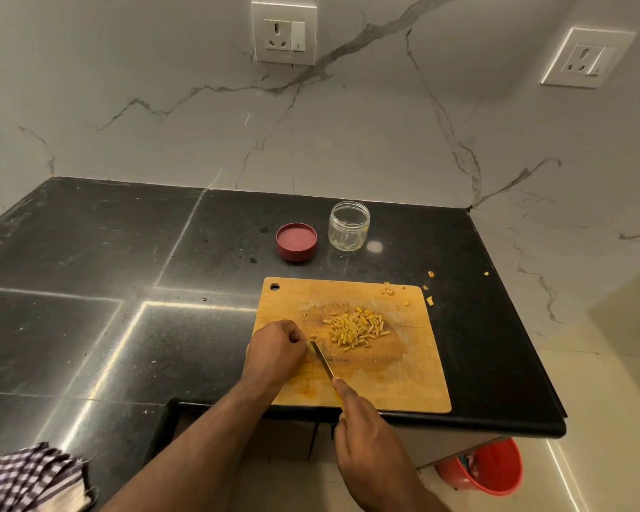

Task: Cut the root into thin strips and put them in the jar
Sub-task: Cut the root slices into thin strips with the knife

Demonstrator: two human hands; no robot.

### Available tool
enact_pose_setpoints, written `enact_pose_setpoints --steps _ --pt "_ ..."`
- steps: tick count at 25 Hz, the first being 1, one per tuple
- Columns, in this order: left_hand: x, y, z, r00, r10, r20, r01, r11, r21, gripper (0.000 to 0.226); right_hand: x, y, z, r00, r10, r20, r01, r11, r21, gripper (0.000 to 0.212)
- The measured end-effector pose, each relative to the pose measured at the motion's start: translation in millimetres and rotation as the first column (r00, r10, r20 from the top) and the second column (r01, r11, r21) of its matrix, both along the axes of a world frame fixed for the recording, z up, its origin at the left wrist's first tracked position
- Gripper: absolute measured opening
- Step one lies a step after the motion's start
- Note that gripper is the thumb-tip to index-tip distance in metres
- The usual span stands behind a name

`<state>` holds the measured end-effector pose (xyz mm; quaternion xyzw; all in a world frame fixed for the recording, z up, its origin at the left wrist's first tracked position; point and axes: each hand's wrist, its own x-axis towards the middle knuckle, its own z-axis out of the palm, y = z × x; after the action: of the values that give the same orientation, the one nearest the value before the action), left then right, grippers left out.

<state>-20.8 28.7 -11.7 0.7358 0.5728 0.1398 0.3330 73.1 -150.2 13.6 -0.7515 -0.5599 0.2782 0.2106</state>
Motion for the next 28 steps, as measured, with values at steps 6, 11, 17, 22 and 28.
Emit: enact_pose_setpoints --steps 6,11,17,22,28 --pt "0 -3 2 1.0 0.005 -0.014 -0.005 1.0 0.019 0.015 -1 18 2 1.0 0.008 -0.016 -0.008 1.0 -0.005 0.052" --pt "0 -3 1 1.0 0.011 -0.009 -0.011 0.999 0.033 0.009 4 19 -3 0.999 0.026 -0.044 -0.028 0.998 -0.058 0.053" --pt "2 -2 3 0.999 0.022 -0.025 -0.022 1.0 0.014 0.007 2 1 -4 0.994 -0.022 -0.108 0.015 0.998 -0.057 0.052" --pt "-3 -2 5 1.0 -0.013 -0.006 0.013 1.0 -0.013 0.011 10 -15 3 0.982 -0.135 -0.13 0.14 0.99 0.025 0.051" --pt "-9 -4 18 0.999 -0.042 0.004 0.041 0.988 0.149 0.021 23 -8 13 0.97 -0.179 -0.162 0.192 0.979 0.071 0.05"
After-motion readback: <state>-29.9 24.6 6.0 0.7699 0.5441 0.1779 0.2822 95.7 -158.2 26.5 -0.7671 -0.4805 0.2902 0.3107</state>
